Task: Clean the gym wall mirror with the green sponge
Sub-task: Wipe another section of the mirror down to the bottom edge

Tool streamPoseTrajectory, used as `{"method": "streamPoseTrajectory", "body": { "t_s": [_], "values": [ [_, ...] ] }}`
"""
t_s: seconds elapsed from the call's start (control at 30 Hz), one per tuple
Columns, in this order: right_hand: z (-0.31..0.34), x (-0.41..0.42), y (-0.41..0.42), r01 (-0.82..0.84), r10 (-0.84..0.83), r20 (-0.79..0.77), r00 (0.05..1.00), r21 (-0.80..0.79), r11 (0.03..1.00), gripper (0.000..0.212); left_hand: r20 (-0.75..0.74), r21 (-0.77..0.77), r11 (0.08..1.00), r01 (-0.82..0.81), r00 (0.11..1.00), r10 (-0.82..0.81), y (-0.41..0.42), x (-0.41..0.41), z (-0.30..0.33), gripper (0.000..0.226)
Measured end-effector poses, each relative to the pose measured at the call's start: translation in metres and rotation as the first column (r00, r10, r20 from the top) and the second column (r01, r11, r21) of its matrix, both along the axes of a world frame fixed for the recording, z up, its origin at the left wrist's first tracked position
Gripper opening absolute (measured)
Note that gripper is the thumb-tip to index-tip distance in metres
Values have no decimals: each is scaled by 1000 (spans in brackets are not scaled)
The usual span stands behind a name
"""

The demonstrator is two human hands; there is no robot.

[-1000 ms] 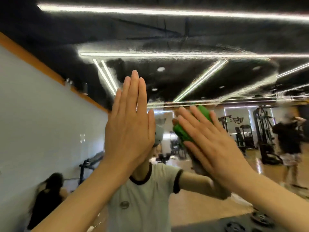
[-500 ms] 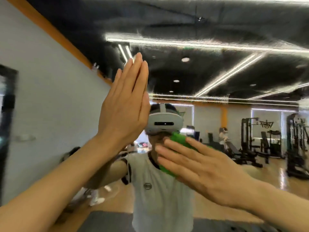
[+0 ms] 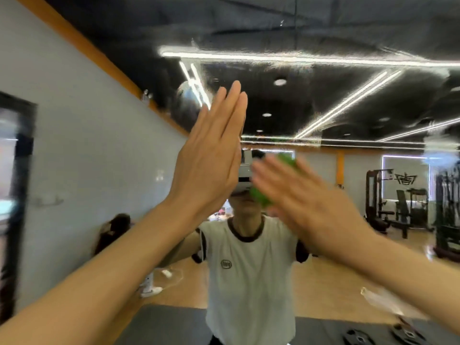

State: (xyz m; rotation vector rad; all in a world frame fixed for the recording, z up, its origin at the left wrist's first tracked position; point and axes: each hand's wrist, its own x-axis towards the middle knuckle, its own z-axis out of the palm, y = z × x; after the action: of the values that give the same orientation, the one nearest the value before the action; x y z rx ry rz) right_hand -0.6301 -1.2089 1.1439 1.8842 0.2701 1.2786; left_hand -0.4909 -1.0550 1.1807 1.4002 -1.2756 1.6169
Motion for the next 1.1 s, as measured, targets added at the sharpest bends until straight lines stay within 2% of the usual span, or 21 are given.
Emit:
{"method": "streamPoseTrajectory", "body": {
  "t_s": [0.13,0.2,0.27,0.33,0.4,0.47,0.57,0.63,0.73,0.83,0.9,0.97,1.0,1.1],
  "values": [
    [106,-13,-4,-32,-65,307,949,299,954,56,-35,-85,996,-8,999,5,-20,-14,11,57],
    [99,-11,-3,-47,-88,349,933,359,932,57,-65,-105,994,-13,998,6,-28,-20,15,57],
    [45,-9,-5,10,-90,282,955,273,962,55,-86,-102,995,-22,996,13,-35,-22,15,57],
    [-24,-15,-12,58,-76,149,986,122,991,51,-95,-106,994,-25,995,15,-37,-21,13,56],
    [-49,-27,-22,85,-85,47,995,3,996,47,-99,-109,994,-24,995,13,-37,-21,13,56],
    [-16,-33,-32,85,-84,57,995,-14,996,49,-100,-100,994,-44,994,34,-38,-21,12,57],
    [78,-34,-34,19,-76,279,957,200,980,54,-110,-108,992,-72,992,60,-40,-22,11,57],
    [118,-36,-33,-51,-80,383,920,318,947,56,-113,-109,990,-83,991,71,-40,-23,11,57],
    [83,-31,-35,-36,-89,392,916,300,953,53,-116,-98,991,-87,990,75,-40,-25,10,57],
    [-15,-39,-42,30,-70,223,972,178,984,52,-124,-93,992,-80,990,68,-39,-25,9,57],
    [-47,-51,-51,74,-80,115,990,57,996,50,-124,-90,993,-81,990,69,-39,-25,9,57],
    [-27,-55,-57,87,-89,66,994,25,996,50,-124,-82,993,-83,990,72,-39,-24,9,57],
    [-4,-52,-58,68,-72,93,993,55,996,51,-126,-76,994,-82,989,72,-39,-24,9,57],
    [85,-51,-53,-16,-71,323,944,257,966,52,-138,-74,995,-70,989,60,-39,-24,8,59]
  ]
}}
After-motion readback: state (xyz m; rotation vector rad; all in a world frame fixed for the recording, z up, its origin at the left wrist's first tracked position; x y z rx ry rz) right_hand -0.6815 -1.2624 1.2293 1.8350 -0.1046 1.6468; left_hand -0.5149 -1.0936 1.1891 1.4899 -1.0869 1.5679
